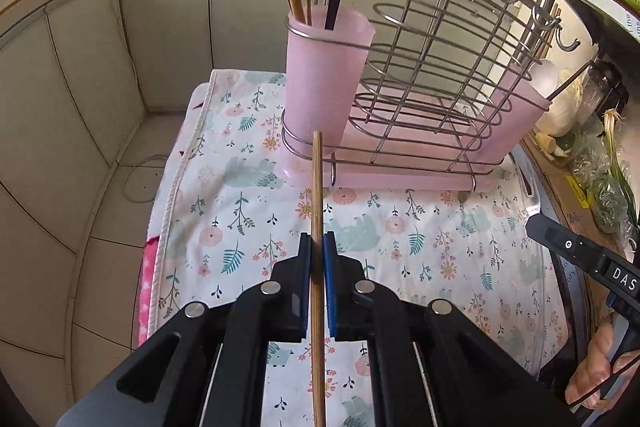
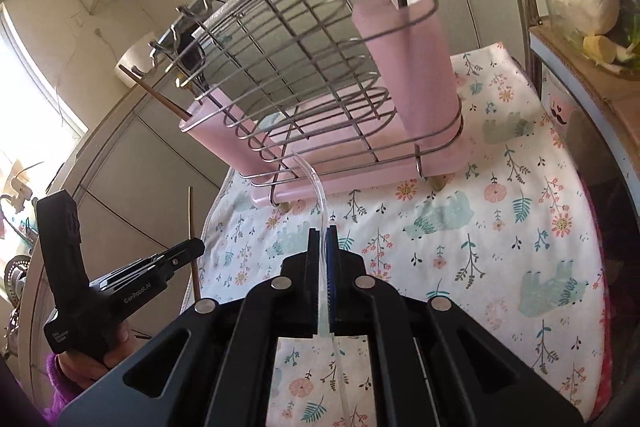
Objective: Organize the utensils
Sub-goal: 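Lift the wooden chopstick with the left gripper while the right gripper lifts the clear utensil to the cup, then drop the wooden chopstick in the cup with left gripper while right drops the clear utensil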
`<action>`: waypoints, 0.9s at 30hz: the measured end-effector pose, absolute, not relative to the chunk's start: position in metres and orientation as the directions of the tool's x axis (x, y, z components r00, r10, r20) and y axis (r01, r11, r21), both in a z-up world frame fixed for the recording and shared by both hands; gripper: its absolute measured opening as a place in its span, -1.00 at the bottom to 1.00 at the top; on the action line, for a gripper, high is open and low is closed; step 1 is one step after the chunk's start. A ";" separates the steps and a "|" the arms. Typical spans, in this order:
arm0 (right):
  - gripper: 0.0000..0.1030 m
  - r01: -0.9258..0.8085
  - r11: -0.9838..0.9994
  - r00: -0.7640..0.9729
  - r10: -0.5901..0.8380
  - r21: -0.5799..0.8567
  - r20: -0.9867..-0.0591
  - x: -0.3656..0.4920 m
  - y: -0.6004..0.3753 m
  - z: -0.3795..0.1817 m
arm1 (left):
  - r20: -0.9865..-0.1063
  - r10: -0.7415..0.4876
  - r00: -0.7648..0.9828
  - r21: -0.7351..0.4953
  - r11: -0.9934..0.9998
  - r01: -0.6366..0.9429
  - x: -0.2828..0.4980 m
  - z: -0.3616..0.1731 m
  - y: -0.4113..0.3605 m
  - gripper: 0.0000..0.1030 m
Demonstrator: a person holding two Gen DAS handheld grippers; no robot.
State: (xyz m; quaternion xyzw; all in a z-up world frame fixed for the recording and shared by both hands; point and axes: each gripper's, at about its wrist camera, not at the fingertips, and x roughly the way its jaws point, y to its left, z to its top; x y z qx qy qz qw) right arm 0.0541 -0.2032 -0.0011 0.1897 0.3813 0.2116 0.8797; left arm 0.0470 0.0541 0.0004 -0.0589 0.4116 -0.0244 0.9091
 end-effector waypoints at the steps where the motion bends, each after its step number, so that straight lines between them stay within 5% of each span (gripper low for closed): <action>1: -0.93 -0.230 0.839 0.629 0.515 0.493 -0.582 0.052 -0.204 0.003 | -0.737 -0.093 0.670 -0.127 0.992 -0.002 0.045 0.004 0.054 -0.89; 27: -0.93 -0.359 0.830 0.904 0.423 0.426 -0.063 0.053 -0.265 0.135 | -0.364 -0.143 0.920 -0.285 0.958 0.036 0.015 0.136 0.090 -0.89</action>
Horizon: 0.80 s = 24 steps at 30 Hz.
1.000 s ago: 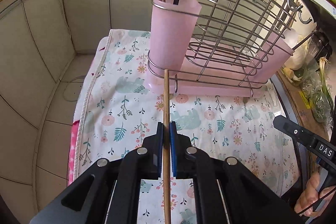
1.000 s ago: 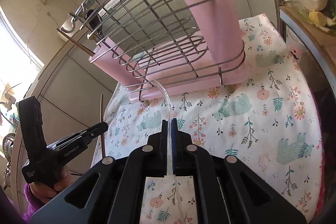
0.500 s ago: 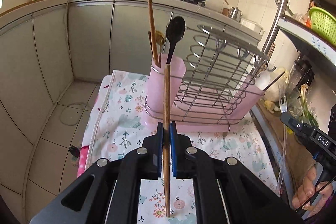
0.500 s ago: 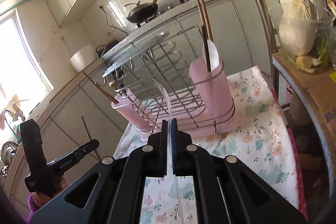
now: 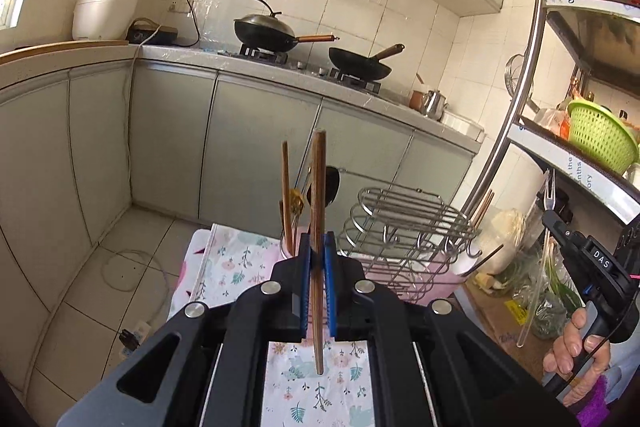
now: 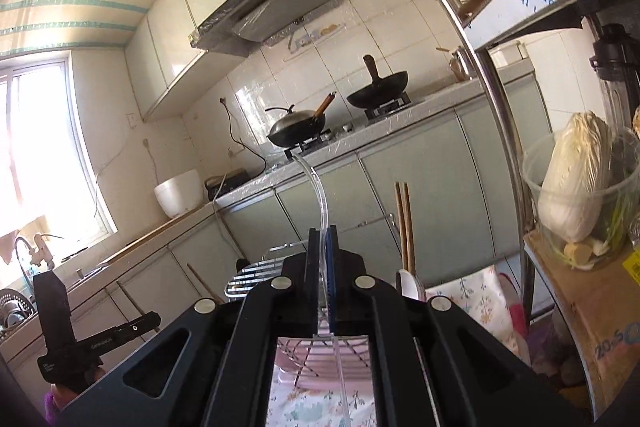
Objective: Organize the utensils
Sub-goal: 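Drop the wooden chopstick in the cup with left gripper while right drops the clear utensil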
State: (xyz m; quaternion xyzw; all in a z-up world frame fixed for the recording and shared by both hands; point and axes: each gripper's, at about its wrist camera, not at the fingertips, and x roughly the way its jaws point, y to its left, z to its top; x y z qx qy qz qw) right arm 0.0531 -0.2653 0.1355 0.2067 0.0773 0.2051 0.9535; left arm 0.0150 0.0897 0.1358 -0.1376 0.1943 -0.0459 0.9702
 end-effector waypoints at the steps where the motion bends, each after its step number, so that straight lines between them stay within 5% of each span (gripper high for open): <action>1: -0.93 -0.364 0.831 0.905 0.422 0.420 -0.049 0.056 -0.266 0.139 | -0.351 -0.143 0.926 -0.288 0.957 0.038 0.016 0.142 0.091 -0.89; 10: -0.93 -0.401 0.848 0.913 0.400 0.347 0.077 0.090 -0.257 0.156 | -0.255 -0.146 0.956 -0.317 0.947 0.060 0.030 0.187 0.104 -0.89; 24: -0.93 -0.367 0.890 0.930 0.358 0.270 0.084 0.144 -0.240 0.137 | -0.217 -0.097 0.971 -0.245 0.969 0.042 0.074 0.191 0.100 -0.89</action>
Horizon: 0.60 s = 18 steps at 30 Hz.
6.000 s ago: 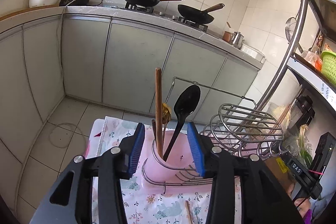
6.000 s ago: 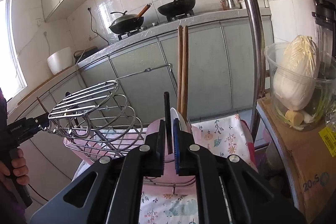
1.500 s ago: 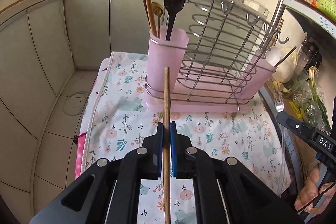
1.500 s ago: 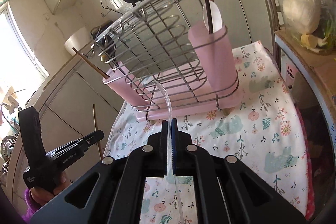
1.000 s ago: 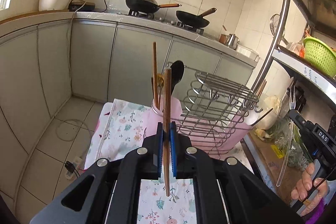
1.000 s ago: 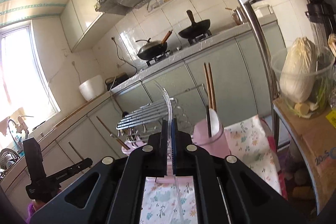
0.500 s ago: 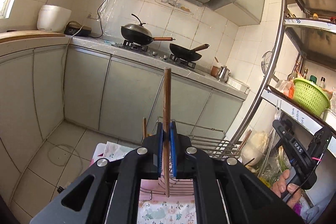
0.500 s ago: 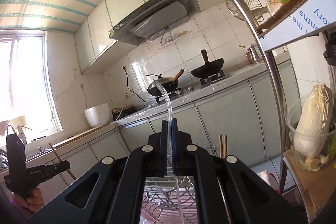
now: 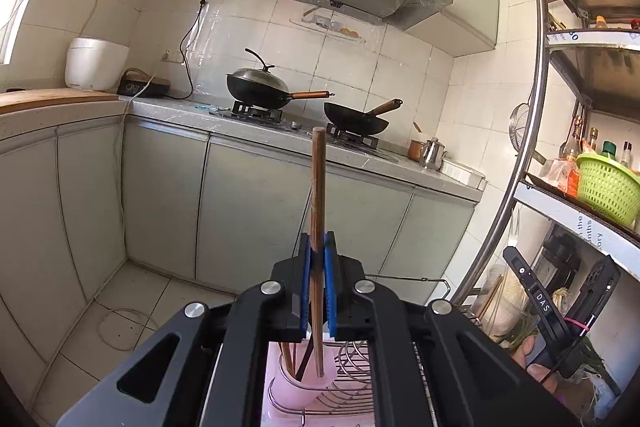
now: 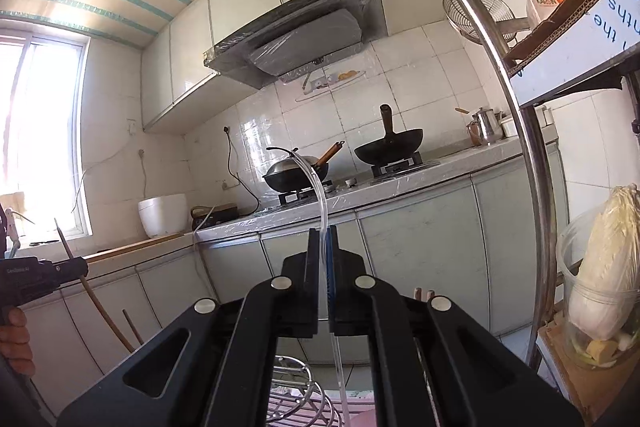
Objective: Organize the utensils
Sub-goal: 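Drop the wooden chopstick in the cup with left gripper while right drops the clear utensil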
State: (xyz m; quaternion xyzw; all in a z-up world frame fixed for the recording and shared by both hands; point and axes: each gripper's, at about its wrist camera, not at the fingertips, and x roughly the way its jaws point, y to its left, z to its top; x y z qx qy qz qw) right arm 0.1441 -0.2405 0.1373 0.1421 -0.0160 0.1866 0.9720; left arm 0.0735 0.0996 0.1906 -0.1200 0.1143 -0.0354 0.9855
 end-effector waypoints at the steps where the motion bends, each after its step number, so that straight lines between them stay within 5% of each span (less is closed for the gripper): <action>1: -0.93 -0.367 0.891 0.930 0.359 0.266 0.081 0.146 -0.240 0.134 | -0.219 -0.094 0.971 -0.235 0.971 0.041 0.076 0.188 0.098 -0.89; 18: -0.93 -0.323 0.891 0.936 0.351 0.320 -0.032 0.145 -0.238 0.093 | -0.392 -0.132 0.910 -0.192 0.980 0.060 0.116 0.132 0.078 -0.89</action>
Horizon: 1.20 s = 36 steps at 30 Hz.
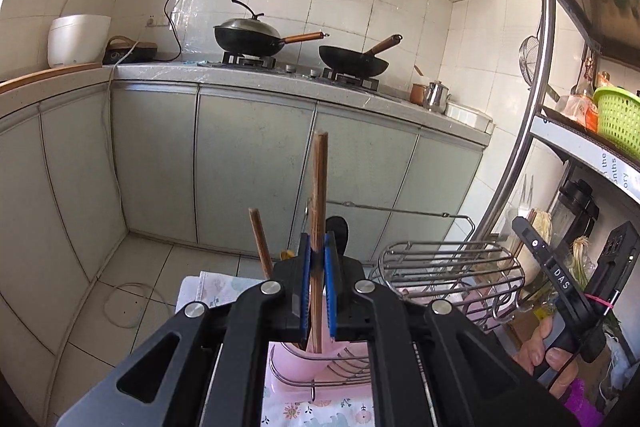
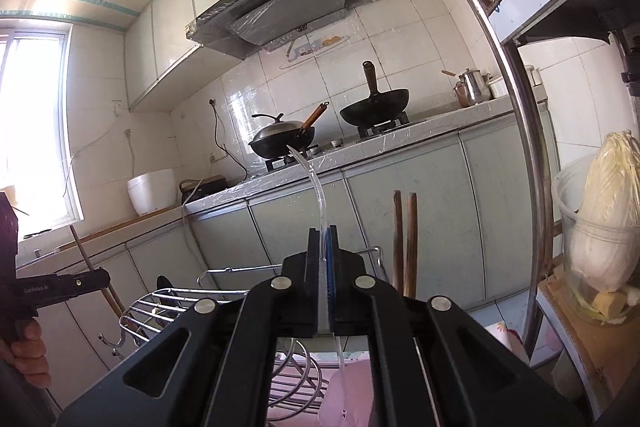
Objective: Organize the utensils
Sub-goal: 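Drop the wooden chopstick in the cup with left gripper while right drops the clear utensil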
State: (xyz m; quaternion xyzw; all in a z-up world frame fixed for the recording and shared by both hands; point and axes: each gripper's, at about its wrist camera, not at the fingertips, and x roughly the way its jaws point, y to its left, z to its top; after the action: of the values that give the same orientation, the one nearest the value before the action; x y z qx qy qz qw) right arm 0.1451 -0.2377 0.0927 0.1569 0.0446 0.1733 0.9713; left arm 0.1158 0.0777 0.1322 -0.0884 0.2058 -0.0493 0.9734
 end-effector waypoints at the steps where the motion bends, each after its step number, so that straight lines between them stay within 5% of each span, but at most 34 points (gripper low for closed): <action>1: -0.93 -0.315 0.893 0.938 0.345 0.322 -0.041 0.143 -0.238 0.093 | -0.403 -0.133 0.905 -0.191 0.980 0.059 0.118 0.128 0.076 -0.89; 14: -0.92 -0.286 0.918 0.917 0.345 0.274 -0.201 0.141 -0.234 0.097 | -0.454 -0.141 0.880 -0.198 0.979 0.054 0.127 0.112 0.066 -0.85; 20: -0.89 -0.276 0.925 0.907 0.341 0.261 -0.248 0.140 -0.233 0.100 | -0.458 -0.160 0.874 -0.234 0.971 0.055 0.130 0.114 0.067 -0.32; 25: -0.31 -0.277 0.927 0.909 0.338 0.252 -0.245 0.136 -0.234 0.106 | -0.447 -0.171 0.878 -0.248 0.967 0.062 0.129 0.119 0.067 -0.17; 36: -0.08 -0.285 0.931 0.914 0.336 0.230 -0.228 0.113 -0.234 0.120 | -0.403 -0.166 0.900 -0.239 0.968 0.071 0.108 0.141 0.064 0.15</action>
State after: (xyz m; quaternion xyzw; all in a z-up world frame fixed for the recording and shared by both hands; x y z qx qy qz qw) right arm 0.1130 -0.2343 0.1198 0.0964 0.1331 0.1593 0.9734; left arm 0.1085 0.0643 0.1409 -0.1100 0.2152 -0.0613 0.9684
